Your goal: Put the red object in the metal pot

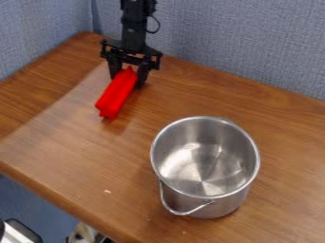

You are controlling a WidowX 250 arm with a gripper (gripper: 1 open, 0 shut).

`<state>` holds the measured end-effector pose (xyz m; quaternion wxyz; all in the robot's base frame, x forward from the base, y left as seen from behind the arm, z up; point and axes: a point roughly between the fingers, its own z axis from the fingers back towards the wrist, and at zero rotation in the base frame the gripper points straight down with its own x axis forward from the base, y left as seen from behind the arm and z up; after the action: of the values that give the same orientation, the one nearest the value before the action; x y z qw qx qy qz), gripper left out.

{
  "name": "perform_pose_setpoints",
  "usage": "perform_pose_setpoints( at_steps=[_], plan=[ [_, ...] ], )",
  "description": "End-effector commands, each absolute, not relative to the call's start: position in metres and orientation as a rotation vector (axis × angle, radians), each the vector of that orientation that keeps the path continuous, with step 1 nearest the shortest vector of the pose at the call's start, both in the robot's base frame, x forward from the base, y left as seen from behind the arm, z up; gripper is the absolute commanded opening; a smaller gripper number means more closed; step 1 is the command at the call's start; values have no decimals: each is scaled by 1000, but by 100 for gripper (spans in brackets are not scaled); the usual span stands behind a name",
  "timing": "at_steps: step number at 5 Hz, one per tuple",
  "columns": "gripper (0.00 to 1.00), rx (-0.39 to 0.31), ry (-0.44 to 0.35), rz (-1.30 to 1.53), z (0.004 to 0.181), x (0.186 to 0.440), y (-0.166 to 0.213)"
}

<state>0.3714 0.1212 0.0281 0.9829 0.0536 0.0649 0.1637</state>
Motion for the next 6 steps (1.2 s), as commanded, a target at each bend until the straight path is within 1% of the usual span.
perform_pose_setpoints(
  at_steps=[1,2,4,6],
  plan=[
    [0,124,58,286,65,383,124],
    [0,126,61,294,57,382,122],
    [0,133,70,347,51,399,114],
    [0,138,80,425,67,389,117]
  ],
)
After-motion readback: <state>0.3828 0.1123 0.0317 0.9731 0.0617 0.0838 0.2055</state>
